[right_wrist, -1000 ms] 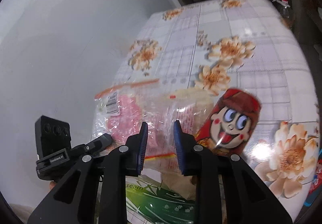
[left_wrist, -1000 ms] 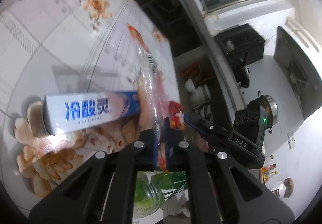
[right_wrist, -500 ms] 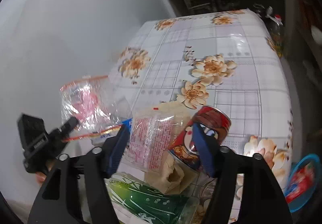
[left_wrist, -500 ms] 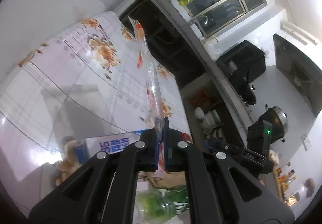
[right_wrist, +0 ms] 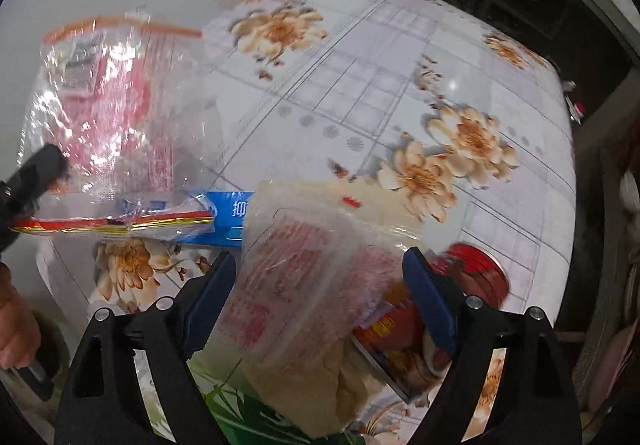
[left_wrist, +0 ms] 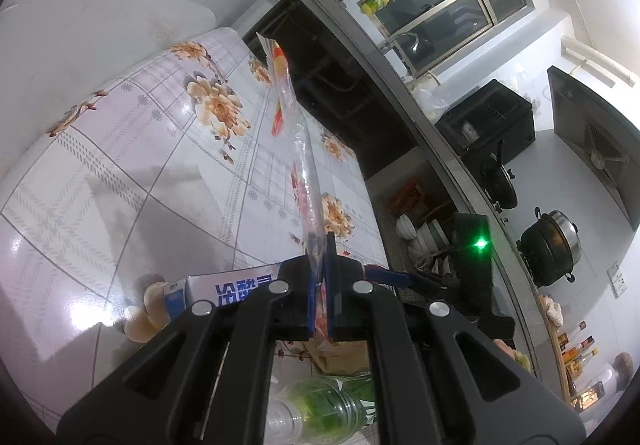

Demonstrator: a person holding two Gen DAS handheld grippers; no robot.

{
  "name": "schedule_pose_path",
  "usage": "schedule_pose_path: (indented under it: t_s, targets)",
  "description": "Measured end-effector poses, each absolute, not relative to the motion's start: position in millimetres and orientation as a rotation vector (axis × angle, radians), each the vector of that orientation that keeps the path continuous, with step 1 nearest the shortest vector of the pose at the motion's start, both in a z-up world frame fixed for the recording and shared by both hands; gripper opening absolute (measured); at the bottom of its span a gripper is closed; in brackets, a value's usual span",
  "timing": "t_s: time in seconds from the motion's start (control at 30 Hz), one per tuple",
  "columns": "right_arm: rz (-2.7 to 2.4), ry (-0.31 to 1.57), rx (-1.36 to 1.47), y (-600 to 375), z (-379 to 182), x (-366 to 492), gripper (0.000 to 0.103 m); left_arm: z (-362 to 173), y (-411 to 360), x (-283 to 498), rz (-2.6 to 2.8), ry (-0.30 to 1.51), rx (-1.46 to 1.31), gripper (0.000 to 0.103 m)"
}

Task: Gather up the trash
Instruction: 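Lift both bags off the table and turn toward the wastebasket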

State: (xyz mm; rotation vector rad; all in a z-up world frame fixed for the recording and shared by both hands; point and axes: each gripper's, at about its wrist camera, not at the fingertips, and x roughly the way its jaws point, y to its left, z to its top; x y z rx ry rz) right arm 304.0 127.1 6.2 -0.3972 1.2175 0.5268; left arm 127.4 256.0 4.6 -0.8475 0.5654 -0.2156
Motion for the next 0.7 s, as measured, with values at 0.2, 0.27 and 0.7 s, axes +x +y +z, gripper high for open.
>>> schedule_pose_path:
  t_s: [0.2, 0.27, 0.7]
  targets:
    - [0.534, 1.205, -0.384, 129.6, 7.6, 300.9, 0.061, 2.4, 257.6, 125.8, -0.217, 0.565, -0.851, 0.002]
    - [0.527, 1.194, -0.369, 127.8, 11.1, 300.6, 0.056, 2.6, 258.0, 124.9, -0.218, 0.565, -0.852, 0.002]
    - [0.586, 1.087, -0.151, 102.4, 53.6, 294.3, 0.041, 9.0, 256.9, 114.3, -0.224, 0.532, -0.842, 0.002]
